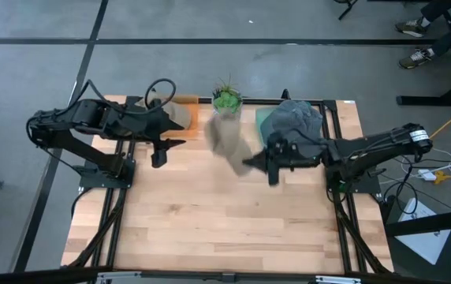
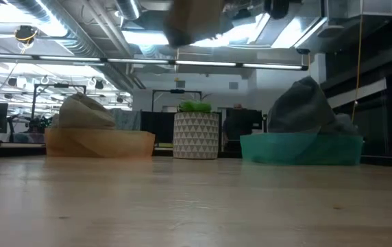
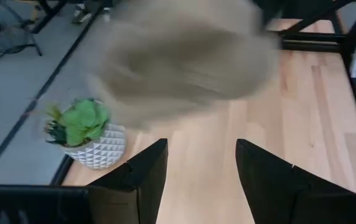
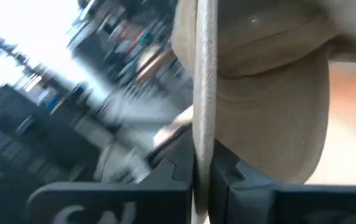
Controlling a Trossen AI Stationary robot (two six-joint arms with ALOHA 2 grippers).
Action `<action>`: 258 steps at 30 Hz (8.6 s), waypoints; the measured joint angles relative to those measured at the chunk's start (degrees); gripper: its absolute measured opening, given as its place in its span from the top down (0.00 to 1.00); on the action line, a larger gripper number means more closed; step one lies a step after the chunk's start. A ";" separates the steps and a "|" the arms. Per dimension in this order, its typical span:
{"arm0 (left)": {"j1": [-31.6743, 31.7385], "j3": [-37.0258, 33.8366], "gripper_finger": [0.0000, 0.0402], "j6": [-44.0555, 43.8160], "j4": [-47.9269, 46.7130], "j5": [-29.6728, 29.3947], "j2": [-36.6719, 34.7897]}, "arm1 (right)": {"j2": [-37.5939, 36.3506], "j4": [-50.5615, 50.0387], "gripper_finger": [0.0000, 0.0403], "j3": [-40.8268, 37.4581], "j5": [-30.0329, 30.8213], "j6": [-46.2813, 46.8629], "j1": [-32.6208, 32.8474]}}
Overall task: Pick & Place hat
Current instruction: Put the brown cap into the orange bin
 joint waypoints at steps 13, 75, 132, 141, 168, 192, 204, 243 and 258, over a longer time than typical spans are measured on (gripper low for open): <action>0.00 0.00 0.54 1.17 3.46 2.93 0.81 | 0.08 6.22 0.97 -0.09 -17.77 -11.95 -2.22; 4.26 -0.04 0.55 -1.47 10.82 -0.62 11.63 | 0.01 -2.46 0.97 -0.11 -25.13 -13.58 -3.47; 4.13 0.02 0.72 -14.38 -0.03 31.73 4.83 | -6.00 -20.32 0.96 -0.15 -29.21 -22.93 -4.41; 2.44 0.02 0.59 -14.31 0.13 23.01 4.72 | -6.00 -13.90 0.96 -0.15 -26.68 -14.11 -6.33; -0.94 -0.07 0.46 -9.42 1.43 1.18 6.27 | -6.00 -7.70 0.96 -0.13 -26.61 -12.26 -10.05; -0.33 -0.04 0.34 -2.52 8.71 0.63 11.17 | -5.98 -7.64 0.96 -0.11 -26.81 -12.91 -10.42; -0.33 -0.02 0.69 -2.30 8.81 3.80 10.43 | -5.98 -7.67 0.96 -0.11 -27.25 -13.60 -10.40; 8.28 -0.04 0.93 -19.05 9.08 32.89 7.30 | -5.96 -12.18 0.36 -0.02 -25.89 -14.20 -10.40; 14.39 -0.02 0.92 -24.00 20.14 30.92 16.57 | -4.46 -2.52 0.44 -0.09 -14.53 -31.47 -10.16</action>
